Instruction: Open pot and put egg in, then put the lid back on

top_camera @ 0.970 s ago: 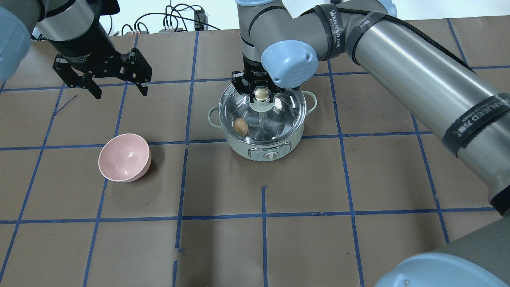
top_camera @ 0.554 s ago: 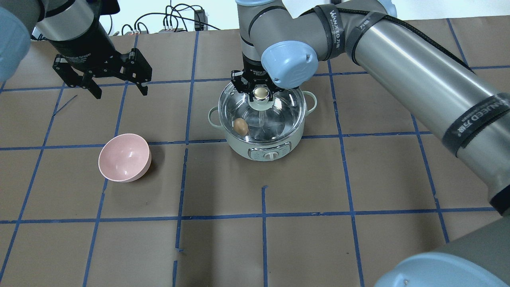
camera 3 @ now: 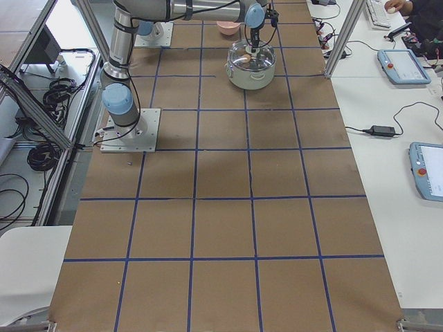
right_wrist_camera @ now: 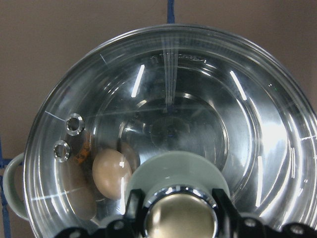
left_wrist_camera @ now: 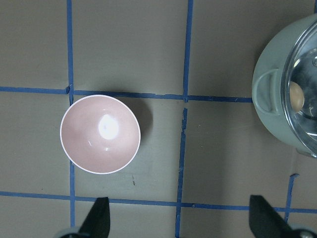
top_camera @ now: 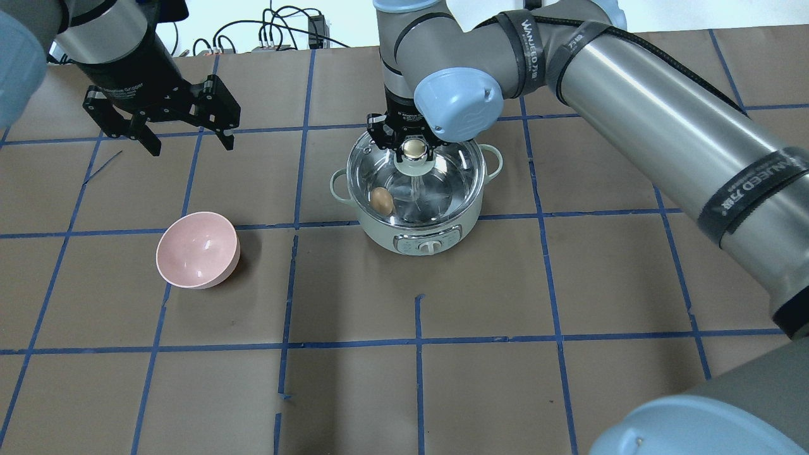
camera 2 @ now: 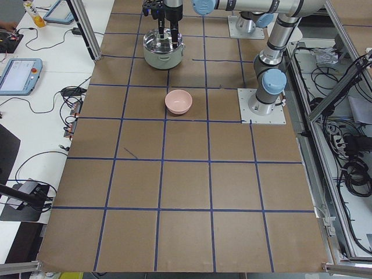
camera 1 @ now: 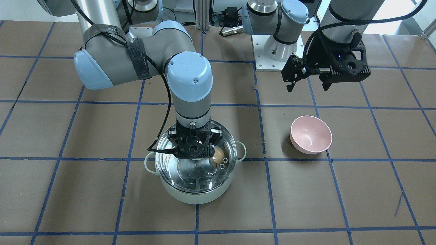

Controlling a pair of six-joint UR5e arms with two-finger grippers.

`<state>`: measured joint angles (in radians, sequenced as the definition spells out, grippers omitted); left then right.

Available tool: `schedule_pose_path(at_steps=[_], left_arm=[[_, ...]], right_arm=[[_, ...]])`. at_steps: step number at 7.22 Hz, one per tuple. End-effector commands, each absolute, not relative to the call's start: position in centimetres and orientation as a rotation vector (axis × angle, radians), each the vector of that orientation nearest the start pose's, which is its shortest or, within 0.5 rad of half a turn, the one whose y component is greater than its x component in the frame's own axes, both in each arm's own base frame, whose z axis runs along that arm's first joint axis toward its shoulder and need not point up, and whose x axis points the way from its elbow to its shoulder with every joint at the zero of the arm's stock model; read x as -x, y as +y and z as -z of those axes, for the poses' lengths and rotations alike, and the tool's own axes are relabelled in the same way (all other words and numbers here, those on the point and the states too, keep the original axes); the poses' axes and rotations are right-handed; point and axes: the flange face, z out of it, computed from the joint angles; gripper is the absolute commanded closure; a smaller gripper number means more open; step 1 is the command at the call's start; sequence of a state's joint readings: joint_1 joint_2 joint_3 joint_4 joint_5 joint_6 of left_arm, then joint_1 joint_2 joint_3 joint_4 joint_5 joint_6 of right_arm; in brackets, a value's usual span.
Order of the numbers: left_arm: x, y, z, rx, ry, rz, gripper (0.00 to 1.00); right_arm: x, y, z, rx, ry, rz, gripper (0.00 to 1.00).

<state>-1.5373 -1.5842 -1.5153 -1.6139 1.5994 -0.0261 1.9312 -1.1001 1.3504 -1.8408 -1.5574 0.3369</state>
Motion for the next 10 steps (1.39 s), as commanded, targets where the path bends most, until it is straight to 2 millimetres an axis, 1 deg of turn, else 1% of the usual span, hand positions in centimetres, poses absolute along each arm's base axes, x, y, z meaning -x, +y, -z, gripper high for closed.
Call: schedule_pose_path(at_steps=[1, 2, 3, 4, 5, 6, 7, 8, 9, 10], left_arm=[[11.4, -50.1, -50.4, 0.093, 3.114, -0.003, 0.0], [11.4, -50.2, -50.5, 0.093, 3.114, 0.0, 0.0], [11.4, -50.2, -50.5, 0.093, 3.114, 0.002, 0.0], [11.4, -50.2, -50.5, 0.093, 3.114, 0.002, 0.0], [11.4, -50.2, -50.5, 0.096, 3.114, 0.002, 0.0], [11.4, -50.1, -50.6, 0.093, 3.114, 0.005, 0.0], [11.4, -50.1, -50.6, 0.098, 3.115, 0.005, 0.0], [11.4, -50.1, -50.6, 0.105, 3.115, 0.002, 0.0], [11.3, -50.1, -50.6, 0.108, 3.115, 0.002, 0.0], [11.3, -50.1, -50.5, 0.11, 3.114, 0.0, 0.0]], right_arm=[[-36.3, -58.3, -34.3, 0.036, 3.126, 0.009, 0.0], [-36.2, -58.1, -35.2, 0.031, 3.12, 0.023, 0.0], [-35.9, -57.7, -37.1, 0.029, 3.105, 0.05, 0.0], [-34.7, -56.6, -39.8, 0.01, 3.105, 0.043, 0.0], [-32.2, -55.3, -42.9, -0.032, 3.108, 0.02, 0.0], [-29.6, -53.5, -46.6, -0.061, 3.11, 0.012, 0.0], [-25.9, -52.3, -48.8, -0.103, 3.12, -0.057, 0.0], [-22.0, -51.1, -50.9, -0.097, 3.124, -0.097, 0.0], [-19.5, -50.0, -51.1, -0.014, 3.133, -0.117, 0.0], [-17.8, -49.6, -51.2, -0.022, 3.131, -0.112, 0.0]])
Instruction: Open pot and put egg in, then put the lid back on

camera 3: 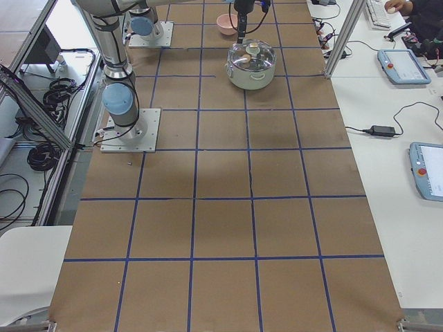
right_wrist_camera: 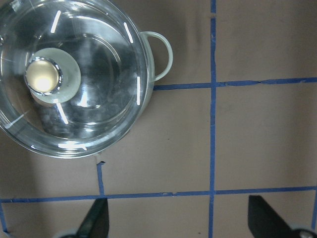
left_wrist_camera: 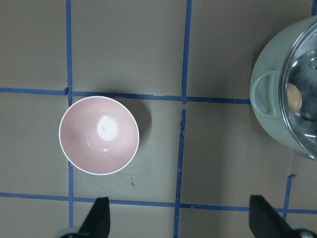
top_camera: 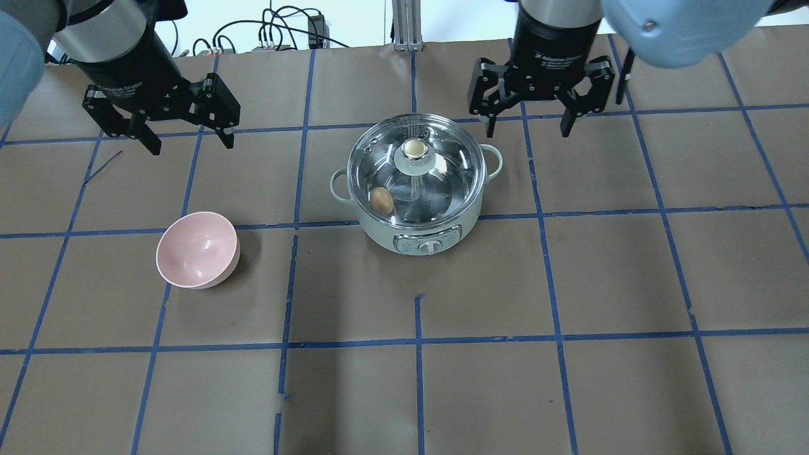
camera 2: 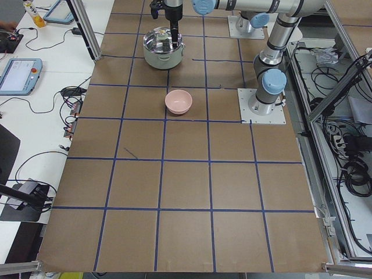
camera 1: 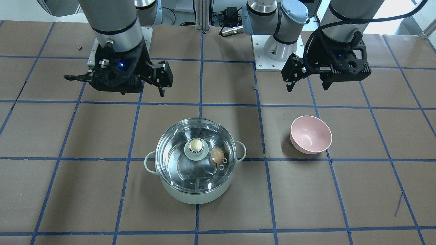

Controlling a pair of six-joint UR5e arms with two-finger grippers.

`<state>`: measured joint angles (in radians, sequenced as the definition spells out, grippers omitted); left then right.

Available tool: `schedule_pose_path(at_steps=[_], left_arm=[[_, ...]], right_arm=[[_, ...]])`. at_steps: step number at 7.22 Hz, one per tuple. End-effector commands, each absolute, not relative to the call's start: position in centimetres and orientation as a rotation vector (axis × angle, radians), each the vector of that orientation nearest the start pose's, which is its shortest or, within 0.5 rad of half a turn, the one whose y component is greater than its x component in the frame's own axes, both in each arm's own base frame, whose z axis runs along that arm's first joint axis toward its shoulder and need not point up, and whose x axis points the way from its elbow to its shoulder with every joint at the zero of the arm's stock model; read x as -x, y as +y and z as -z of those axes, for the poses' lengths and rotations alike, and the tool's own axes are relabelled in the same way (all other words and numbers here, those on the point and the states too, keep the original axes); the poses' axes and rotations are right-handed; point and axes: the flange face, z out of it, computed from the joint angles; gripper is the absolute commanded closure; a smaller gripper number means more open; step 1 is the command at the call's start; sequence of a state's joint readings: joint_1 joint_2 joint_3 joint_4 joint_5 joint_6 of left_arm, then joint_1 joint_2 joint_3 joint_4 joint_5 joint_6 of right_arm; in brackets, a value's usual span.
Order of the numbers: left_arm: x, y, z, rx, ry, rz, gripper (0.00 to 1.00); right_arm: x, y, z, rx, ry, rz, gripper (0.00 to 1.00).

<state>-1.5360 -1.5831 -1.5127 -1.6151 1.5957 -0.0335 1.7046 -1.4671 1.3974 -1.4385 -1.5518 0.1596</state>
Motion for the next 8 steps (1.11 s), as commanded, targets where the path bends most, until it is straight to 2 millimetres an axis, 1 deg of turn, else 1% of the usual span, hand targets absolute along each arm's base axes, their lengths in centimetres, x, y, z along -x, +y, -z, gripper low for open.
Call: schedule_pose_path(at_steps=[1, 5, 6, 8], left_arm=[[11.2, -50.1, -50.5, 0.112, 3.113, -0.002, 0.0], [11.4, -50.1, -50.4, 0.115, 3.115, -0.005, 0.0], [11.7, -50.0, -51.2, 0.106, 3.117, 0.019, 0.0], [12.1, -49.7, -51.6, 0.07, 3.115, 0.024, 0.0]], right_arm=[[-17.4, -49.7, -51.4, -0.034, 3.13, -0.1, 0.0], [-17.5, -49.7, -51.3, -0.037, 3.127, -0.103, 0.0], [-17.4, -49.7, -51.3, -0.037, 3.13, -0.103, 0.0], [-17.4, -49.7, -51.3, -0.037, 3.13, -0.103, 0.0]])
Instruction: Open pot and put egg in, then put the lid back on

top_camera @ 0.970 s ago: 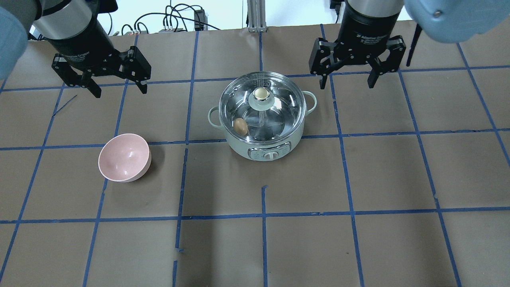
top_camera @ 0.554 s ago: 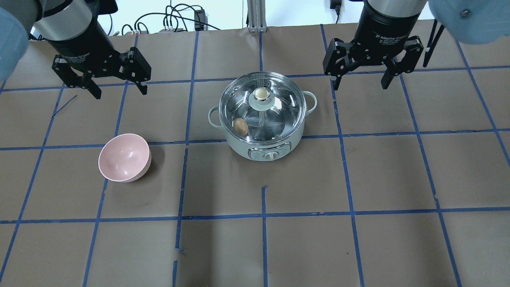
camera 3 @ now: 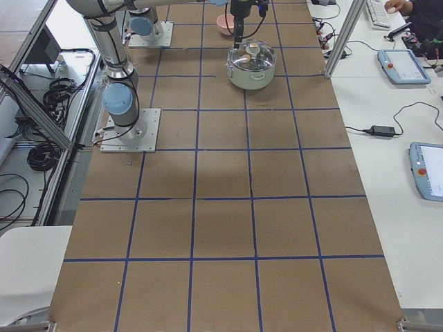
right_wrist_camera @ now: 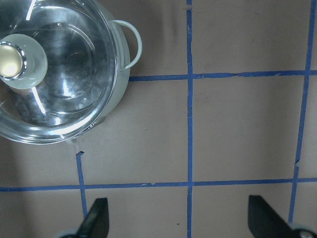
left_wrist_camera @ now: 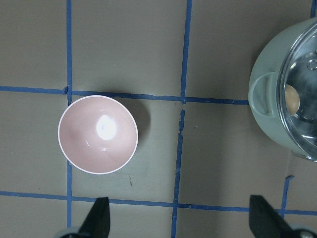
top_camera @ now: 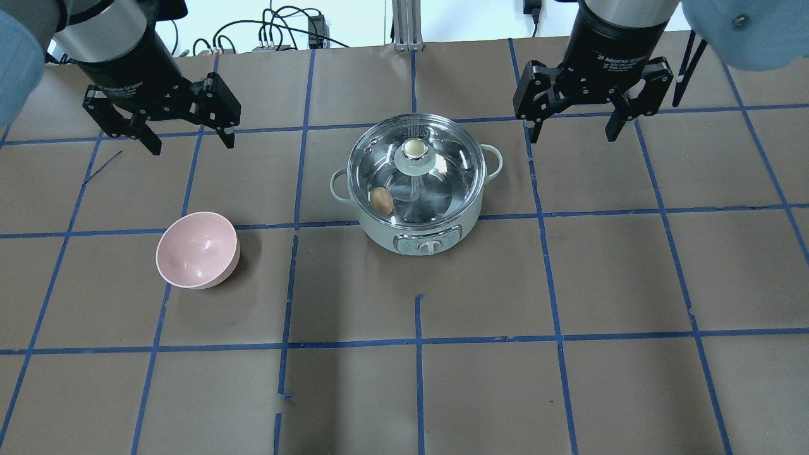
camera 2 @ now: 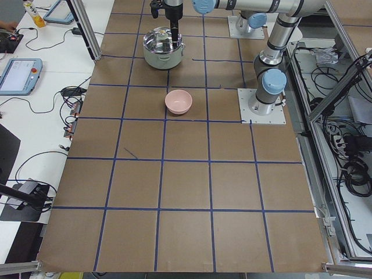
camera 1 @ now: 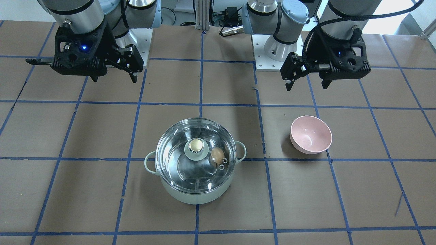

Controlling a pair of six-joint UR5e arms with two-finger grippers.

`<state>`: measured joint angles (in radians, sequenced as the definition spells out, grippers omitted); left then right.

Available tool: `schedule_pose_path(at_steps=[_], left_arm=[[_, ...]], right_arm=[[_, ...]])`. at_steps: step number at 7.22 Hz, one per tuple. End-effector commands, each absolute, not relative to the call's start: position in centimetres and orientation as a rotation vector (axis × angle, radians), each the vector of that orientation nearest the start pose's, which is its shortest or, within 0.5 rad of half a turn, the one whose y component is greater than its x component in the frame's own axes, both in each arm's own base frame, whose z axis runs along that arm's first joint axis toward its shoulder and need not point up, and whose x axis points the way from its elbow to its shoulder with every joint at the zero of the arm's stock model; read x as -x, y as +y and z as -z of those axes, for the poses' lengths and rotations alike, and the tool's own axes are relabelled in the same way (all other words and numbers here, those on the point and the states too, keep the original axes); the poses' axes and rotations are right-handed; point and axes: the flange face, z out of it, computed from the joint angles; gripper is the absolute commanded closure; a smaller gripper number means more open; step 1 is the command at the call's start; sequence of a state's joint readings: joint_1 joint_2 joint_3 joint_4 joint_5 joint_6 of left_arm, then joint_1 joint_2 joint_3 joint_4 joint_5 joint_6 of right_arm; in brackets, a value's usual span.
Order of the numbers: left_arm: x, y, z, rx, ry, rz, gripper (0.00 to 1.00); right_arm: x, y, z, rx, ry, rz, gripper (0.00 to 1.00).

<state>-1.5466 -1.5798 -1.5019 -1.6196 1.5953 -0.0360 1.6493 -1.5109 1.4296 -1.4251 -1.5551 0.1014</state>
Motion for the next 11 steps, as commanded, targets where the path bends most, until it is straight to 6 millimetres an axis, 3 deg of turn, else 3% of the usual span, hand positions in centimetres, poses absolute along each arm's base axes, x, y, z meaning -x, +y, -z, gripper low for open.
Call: schedule_pose_path(at_steps=[1, 11], left_arm=[[12.16, -49.65, -51.62, 0.067, 3.115, 0.019, 0.0], [11.94, -49.35, -51.79, 0.031, 3.115, 0.007, 0.0]], right_arm=[[-17.42, -49.73, -51.28, -0.034, 3.13, -0.103, 0.0], [-17.42, -49.75, -51.29, -0.034, 3.13, -0.1, 0.0]])
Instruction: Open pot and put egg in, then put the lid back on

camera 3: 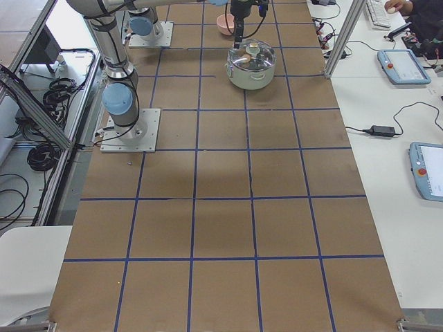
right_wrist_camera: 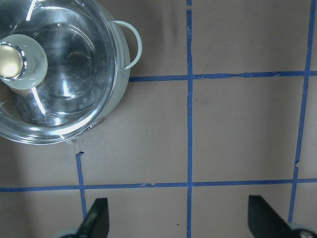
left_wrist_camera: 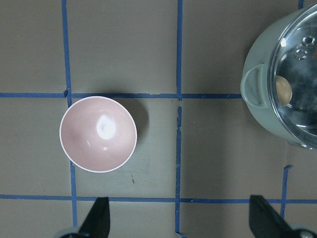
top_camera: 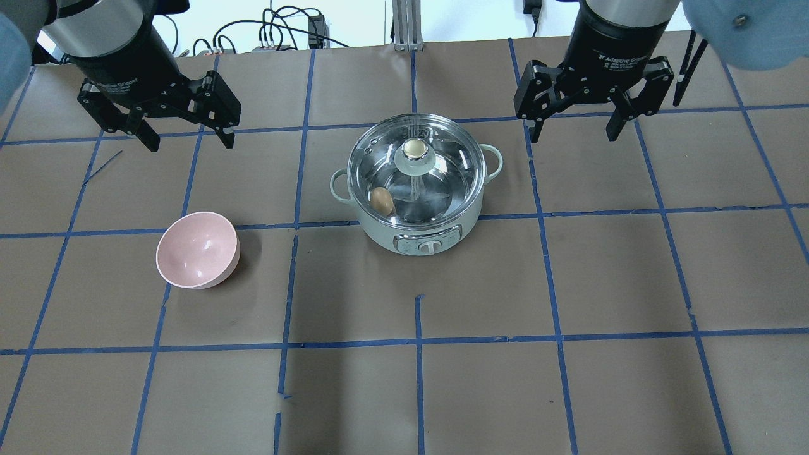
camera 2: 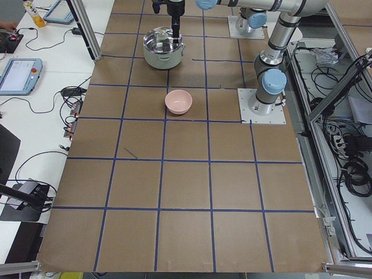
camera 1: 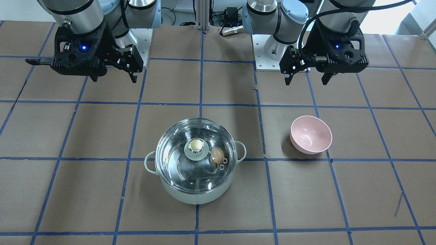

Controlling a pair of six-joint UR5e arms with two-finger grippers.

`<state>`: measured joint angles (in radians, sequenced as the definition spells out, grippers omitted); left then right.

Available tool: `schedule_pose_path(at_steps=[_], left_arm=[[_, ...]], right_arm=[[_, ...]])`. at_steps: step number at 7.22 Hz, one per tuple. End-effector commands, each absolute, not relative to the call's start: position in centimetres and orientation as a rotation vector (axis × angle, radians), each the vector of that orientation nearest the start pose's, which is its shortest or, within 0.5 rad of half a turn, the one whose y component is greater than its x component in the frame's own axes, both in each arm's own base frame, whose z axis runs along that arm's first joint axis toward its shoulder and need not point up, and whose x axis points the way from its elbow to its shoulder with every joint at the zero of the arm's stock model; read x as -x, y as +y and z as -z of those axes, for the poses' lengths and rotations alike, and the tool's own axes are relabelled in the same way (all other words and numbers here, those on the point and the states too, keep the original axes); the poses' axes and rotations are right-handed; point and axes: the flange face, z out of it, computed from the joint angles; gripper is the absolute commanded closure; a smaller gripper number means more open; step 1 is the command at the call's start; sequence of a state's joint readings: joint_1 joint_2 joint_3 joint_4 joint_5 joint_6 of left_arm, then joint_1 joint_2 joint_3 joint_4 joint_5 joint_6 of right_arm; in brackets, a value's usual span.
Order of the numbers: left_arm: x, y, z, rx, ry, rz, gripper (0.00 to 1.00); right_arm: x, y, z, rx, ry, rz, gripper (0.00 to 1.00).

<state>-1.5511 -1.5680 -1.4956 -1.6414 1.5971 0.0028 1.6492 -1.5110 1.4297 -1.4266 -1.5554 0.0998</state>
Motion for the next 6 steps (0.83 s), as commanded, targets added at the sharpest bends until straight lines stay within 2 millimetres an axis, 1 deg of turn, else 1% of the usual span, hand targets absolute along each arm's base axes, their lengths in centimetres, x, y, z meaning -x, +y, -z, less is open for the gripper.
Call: schedule_pose_path(at_steps=[1, 3, 6], left_arm=[[11.94, -49.35, -51.78, 0.031, 3.115, 0.007, 0.0], [11.92, -49.31, -51.56, 0.031, 3.114, -0.001, 0.0], [12.07, -49.37, -51.34, 0.029, 3.114, -0.008, 0.0]], right_arm=[[-17.43, -49.8, -51.22, -0.032, 3.13, -0.103, 0.0], [-17.43, -49.78, -51.51, -0.032, 3.13, -0.093, 0.0], [-17.88, -49.64, -51.41, -0.02, 3.13, -0.091, 0.0]])
